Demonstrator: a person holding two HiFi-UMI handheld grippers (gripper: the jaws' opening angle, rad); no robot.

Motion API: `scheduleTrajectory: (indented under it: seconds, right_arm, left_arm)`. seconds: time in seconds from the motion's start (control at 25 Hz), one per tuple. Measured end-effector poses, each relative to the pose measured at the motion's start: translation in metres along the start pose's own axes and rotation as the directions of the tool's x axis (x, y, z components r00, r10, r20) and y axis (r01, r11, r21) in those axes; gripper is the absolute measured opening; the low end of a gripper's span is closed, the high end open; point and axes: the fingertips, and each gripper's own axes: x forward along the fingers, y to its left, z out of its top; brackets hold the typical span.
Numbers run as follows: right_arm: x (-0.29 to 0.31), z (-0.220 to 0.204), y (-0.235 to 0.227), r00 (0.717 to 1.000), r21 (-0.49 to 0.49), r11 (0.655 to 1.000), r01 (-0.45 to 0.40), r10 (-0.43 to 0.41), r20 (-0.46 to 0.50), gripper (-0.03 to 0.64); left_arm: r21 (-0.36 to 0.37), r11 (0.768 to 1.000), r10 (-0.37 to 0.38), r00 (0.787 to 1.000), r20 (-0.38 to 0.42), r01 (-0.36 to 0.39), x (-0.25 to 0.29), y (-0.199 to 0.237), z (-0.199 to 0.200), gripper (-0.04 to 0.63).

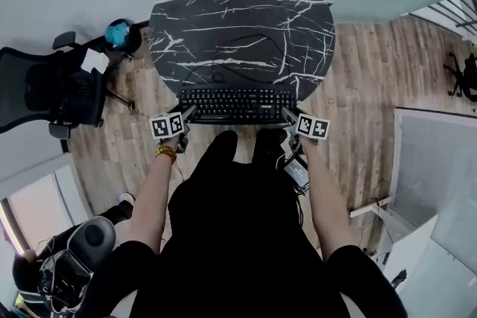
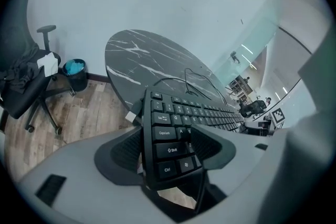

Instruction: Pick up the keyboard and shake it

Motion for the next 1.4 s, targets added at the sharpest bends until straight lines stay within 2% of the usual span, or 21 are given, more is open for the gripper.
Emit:
scheduleTrajectory:
  seconds: [0.32,0.56,0.8,1.12,1.4]
  right_arm:
    - [-0.018,0.048,0.028,0.993,-0.053,0.998,-0.035,0.04,0.107,0.262]
    - [-0.044,0.092,0.054,0.974,-0.144,0.988,-0.059,0.088,0.21,0.262]
    - [-0.073,0.126,0.087,0.94,-0.204,0.976,-0.074,0.136,0.313,0.262]
    - [-0.102,0.154,0.118,0.884,-0.299,0.952,-0.066,0.195,0.425,0.262]
    - [-0.131,0.183,0.144,0.838,-0.462,0.887,0.011,0.244,0.488,0.262]
  left_arm:
    - [0.024,1.0,-0.008,0.991,0.136,0.005,-0.021,-0.011,0.049,0.287]
    - [0.095,0.995,-0.058,0.965,0.257,0.035,-0.044,-0.032,0.094,0.287]
    - [0.159,0.986,-0.096,0.923,0.373,0.038,-0.079,-0.05,0.135,0.287]
    - [0.263,0.964,-0.15,0.864,0.481,0.021,-0.121,-0.07,0.171,0.287]
    - [0.348,0.937,-0.2,0.806,0.557,-0.007,-0.145,-0.086,0.197,0.288]
